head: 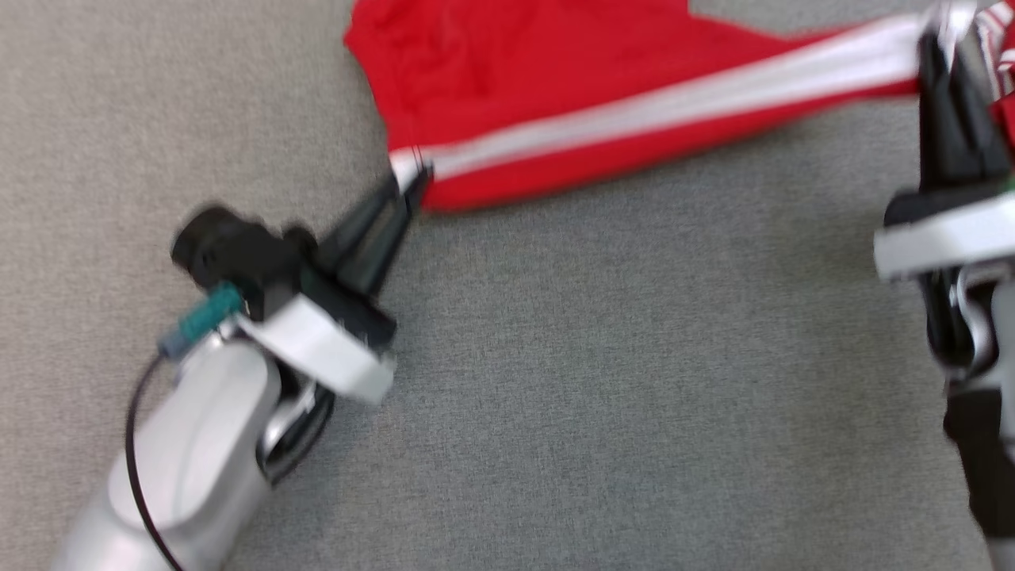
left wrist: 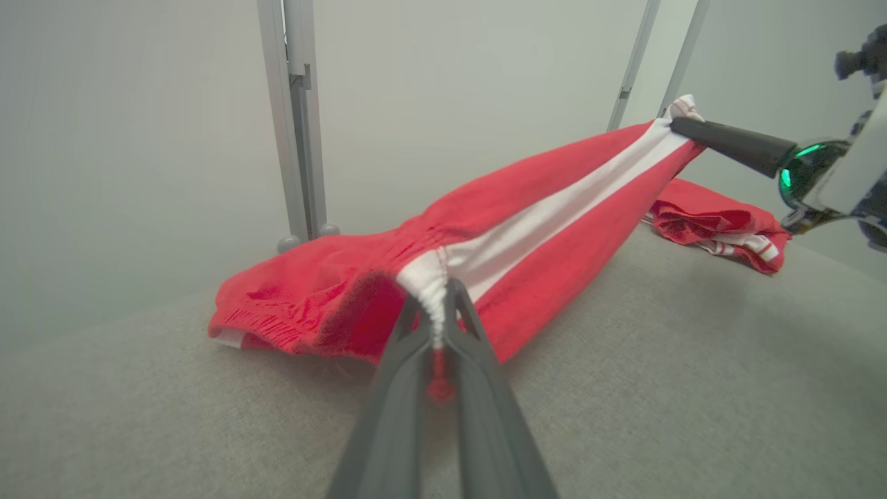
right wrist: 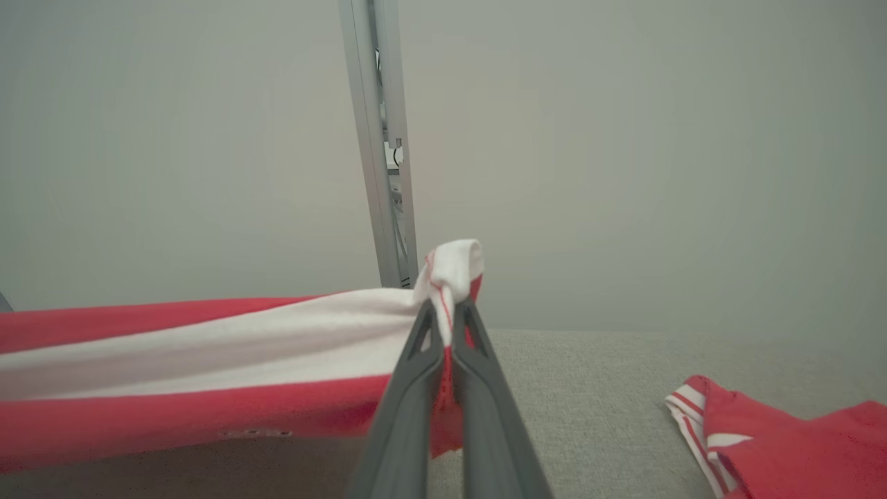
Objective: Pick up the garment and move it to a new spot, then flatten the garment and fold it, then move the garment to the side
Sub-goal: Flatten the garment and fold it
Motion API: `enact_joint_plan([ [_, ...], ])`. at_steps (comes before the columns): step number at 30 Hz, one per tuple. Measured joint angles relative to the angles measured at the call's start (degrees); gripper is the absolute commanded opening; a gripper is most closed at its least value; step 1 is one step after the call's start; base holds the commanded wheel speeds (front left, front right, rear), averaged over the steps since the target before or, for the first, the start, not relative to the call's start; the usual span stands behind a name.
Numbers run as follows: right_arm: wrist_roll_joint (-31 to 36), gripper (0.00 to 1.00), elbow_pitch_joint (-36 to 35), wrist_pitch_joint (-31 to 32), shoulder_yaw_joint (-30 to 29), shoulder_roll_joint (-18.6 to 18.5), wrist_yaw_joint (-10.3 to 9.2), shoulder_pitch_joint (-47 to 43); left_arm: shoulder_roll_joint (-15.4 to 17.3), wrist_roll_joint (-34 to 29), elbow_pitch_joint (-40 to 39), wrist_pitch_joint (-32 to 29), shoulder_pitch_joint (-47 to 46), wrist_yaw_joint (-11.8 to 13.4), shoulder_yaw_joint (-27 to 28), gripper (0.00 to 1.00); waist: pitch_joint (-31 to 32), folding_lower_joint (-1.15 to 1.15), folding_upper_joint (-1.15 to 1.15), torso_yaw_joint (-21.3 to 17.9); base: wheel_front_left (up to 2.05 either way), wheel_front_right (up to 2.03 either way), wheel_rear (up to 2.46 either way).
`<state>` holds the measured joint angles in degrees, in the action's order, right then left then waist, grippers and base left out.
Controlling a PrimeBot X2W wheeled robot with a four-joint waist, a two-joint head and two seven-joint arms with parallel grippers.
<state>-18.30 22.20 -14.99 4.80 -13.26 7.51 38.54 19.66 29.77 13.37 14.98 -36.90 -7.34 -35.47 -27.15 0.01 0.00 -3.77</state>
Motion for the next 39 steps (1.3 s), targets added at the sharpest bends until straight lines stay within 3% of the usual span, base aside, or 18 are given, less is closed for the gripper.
enact_joint_plan([
  [4, -0.7, 0.0, -4.7, 0.0, -0.7, 0.0, 0.0, -9.9, 0.2, -3.0, -2.9, 0.0, 8.9, -0.1, 0.8, 0.0, 3.6, 0.0, 0.0, 0.0, 0.0, 0.0, 0.0],
  [9, -0.7, 0.0, -9.4, 0.0, -2.4, 0.0, 0.0, -20.6, -1.9, -5.8, -6.1, 0.0, 17.8, -0.1, 2.5, 0.0, 8.7, 0.0, 0.0, 0.4, 0.0, 0.0, 0.0],
  [19, -0.4, 0.0, -16.4, 0.0, -3.6, 1.1, 0.01, -35.4, -3.3, -10.5, -10.0, 0.0, 32.8, 0.3, 5.9, 0.0, 18.3, -0.01, 0.0, 0.9, 0.0, 0.0, 0.0],
  [23, -0.4, 0.0, -18.1, 0.0, -5.6, 2.1, 0.01, -39.5, -3.4, -10.3, -10.5, -0.1, 35.6, 0.3, 4.6, 0.0, 20.4, -0.01, 0.0, 1.7, 0.0, 0.0, 0.0],
  [26, 0.1, 0.0, -17.5, 0.0, -5.4, 2.2, 0.01, -39.8, -4.0, -7.5, -10.3, -1.1, 35.8, 0.3, 3.9, 0.0, 21.1, -0.01, 0.0, 2.4, 0.0, 0.0, 0.0],
  [30, 1.8, 0.0, -11.3, 0.0, -4.5, 2.2, 0.0, -35.8, -6.2, -1.9, -8.2, -3.6, 34.8, 0.2, 4.0, 0.0, 20.7, -0.01, 0.0, 2.9, 0.0, 0.0, 0.0],
  [39, 3.8, 0.0, 5.3, 3.8, -0.5, 1.4, 0.0, -16.3, -12.7, 10.9, -4.8, -9.9, 27.3, 0.1, 7.2, 0.0, 16.3, -0.01, 0.0, 4.8, 0.0, 0.0, 0.0],
])
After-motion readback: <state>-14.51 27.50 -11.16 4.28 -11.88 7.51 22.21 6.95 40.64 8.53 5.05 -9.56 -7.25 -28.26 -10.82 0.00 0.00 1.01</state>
